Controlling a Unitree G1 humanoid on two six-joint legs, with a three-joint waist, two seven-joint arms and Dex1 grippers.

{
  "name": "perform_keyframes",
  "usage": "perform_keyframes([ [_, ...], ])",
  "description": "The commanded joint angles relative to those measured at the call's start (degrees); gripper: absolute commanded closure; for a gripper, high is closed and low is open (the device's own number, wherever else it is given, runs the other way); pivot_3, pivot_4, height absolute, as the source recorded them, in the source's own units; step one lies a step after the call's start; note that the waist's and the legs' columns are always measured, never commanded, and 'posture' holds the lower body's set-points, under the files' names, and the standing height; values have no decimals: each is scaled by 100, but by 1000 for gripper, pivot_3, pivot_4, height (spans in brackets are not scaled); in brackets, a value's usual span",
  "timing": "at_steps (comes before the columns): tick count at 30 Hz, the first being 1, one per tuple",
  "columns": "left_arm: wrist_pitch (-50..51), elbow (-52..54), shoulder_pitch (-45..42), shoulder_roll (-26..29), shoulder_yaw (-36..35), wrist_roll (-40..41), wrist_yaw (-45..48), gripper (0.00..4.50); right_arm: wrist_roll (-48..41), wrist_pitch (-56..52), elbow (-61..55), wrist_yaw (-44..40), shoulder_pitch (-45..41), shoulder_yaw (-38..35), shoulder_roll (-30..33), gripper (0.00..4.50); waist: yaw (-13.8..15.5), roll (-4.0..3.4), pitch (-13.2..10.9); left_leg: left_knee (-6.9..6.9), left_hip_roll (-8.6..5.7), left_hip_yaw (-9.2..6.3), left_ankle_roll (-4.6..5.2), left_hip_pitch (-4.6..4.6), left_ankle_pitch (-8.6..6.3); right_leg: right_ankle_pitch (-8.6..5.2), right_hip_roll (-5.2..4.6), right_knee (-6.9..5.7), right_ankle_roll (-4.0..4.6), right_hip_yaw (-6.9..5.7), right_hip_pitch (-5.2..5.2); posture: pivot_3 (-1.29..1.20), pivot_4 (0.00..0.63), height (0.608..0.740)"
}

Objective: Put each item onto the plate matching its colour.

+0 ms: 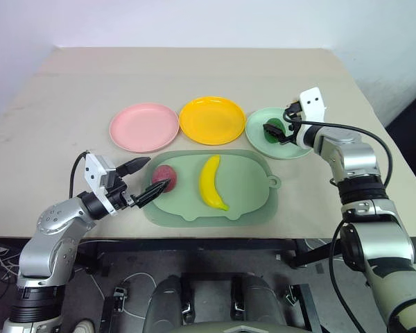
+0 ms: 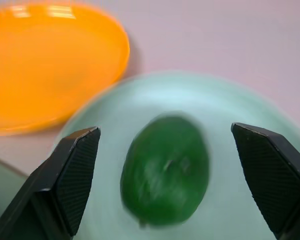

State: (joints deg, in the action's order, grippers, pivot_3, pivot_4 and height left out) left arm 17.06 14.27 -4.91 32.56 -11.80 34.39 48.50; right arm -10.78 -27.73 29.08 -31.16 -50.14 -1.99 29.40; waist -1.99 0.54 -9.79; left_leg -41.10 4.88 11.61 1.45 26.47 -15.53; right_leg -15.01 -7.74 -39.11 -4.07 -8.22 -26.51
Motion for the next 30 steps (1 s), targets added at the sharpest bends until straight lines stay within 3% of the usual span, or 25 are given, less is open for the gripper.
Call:
perform_keyframes([
  [1, -120, 141, 11, 61, -129, -3, 39, 0, -673, -877, -1857, -87, 424, -493, 105, 46, 0, 0, 0, 1, 1, -3, 0, 0, 0, 0, 0, 1, 0, 0, 0, 0, 150, 695],
  [5, -153, 93, -10, 47, -135, -15, 65, 0, -1412, -2453, -3567, 150, 1102, -560, -141, 46, -22, 1, 3, 0, 4, -6, -1, -4, 0, 0, 0, 0, 1, 0, 4, 0, 150, 695],
  [11, -169, -87, -187, 94, -112, -72, 124, 0, -2462, -4563, -5306, 895, 1750, -478, -1252, 46, -38, -1, 3, 2, 9, -12, -1, 1, 0, 1, 0, 0, 3, -1, 0, 0, 150, 695],
  [18, -143, -169, -306, 76, -33, -139, 145, 0, -1988, -5780, -4994, 2344, 1417, -836, -2637, 46, -9, 6, 7, 1, 4, -16, 0, 4, -1, 2, -4, 1, 4, -4, 3, 0, 150, 695],
  [22, -98, -122, -309, 40, 21, -167, 94, 0, -1741, -6226, -4980, 2754, 1246, -967, -3222, 46, -50, 3, 8, 8, 2, -13, -4, 4, 1, 2, 3, 0, 4, -4, -3, 0, 150, 695],
  [30, -184, -301, -291, 35, 25, -228, 144, 0, -1599, -6477, -4844, 2799, 1222, -695, -3517, 46, -43, 4, 8, 9, -1, -11, -7, 6, -1, 2, 2, 3, 4, -4, -4, 0, 150, 695],
])
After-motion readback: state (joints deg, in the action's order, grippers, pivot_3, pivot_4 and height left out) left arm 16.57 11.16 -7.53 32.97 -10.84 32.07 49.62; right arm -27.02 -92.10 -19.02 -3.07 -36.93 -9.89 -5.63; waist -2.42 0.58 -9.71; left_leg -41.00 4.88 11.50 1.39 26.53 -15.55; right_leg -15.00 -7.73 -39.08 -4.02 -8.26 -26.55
